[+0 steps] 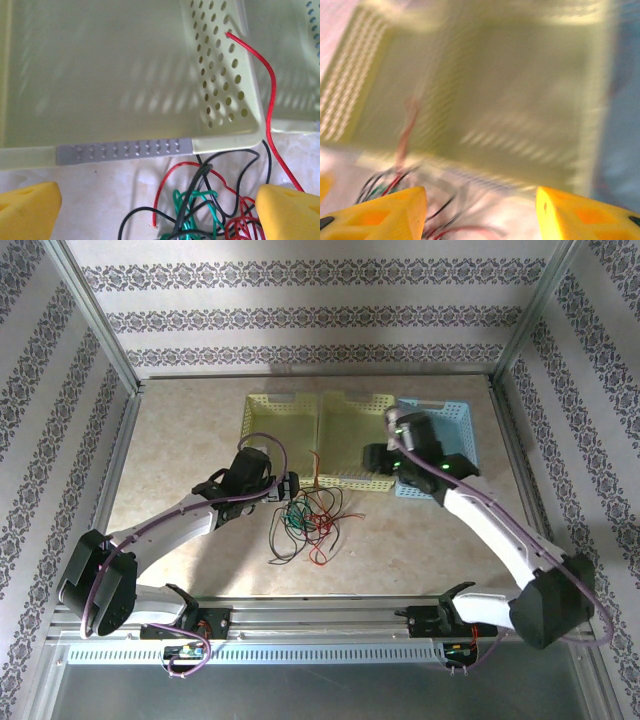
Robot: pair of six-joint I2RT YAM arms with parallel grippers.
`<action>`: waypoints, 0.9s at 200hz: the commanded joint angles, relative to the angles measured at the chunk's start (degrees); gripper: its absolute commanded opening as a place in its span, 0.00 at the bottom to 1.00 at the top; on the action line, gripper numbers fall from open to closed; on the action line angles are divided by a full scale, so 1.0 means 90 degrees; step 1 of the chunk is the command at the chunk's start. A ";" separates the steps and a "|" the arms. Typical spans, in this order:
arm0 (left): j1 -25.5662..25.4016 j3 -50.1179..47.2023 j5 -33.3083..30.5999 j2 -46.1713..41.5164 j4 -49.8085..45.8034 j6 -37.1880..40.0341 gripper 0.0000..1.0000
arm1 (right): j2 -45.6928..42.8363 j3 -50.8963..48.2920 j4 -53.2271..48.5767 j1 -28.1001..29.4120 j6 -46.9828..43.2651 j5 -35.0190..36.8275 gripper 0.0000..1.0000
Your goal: Untangle the cables
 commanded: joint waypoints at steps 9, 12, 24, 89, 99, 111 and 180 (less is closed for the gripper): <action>-0.0142 0.0048 0.0062 0.0119 -0.0375 0.0221 0.99 | 0.0893 0.0070 0.0100 0.1052 -0.0379 -0.1082 0.58; -0.0153 0.0042 0.0050 0.0127 -0.0383 0.0216 0.99 | 0.0995 0.0108 0.0105 0.1114 -0.0378 -0.1117 0.58; -0.0183 0.0028 0.0029 0.0130 -0.0398 0.0193 0.99 | 0.1372 0.0245 0.0179 0.1302 -0.0395 -0.1217 0.57; -0.0281 -0.0089 -0.0051 0.0260 -0.0592 0.0120 1.00 | 0.2441 0.0800 0.0130 0.1253 -0.0532 -0.0965 0.05; -0.0310 -0.0080 -0.0047 0.0311 -0.0621 0.0126 0.99 | 0.2366 0.0796 0.0106 0.1215 -0.0540 -0.0977 0.00; -0.0330 -0.0061 -0.0059 0.0408 -0.0666 0.0104 0.97 | 0.2166 0.0780 0.0086 0.1181 -0.0554 -0.0949 0.00; -0.0463 0.0320 0.0048 0.1202 -0.0690 0.0432 0.77 | 0.0672 0.0796 0.0344 0.0765 -0.0273 -0.0918 0.00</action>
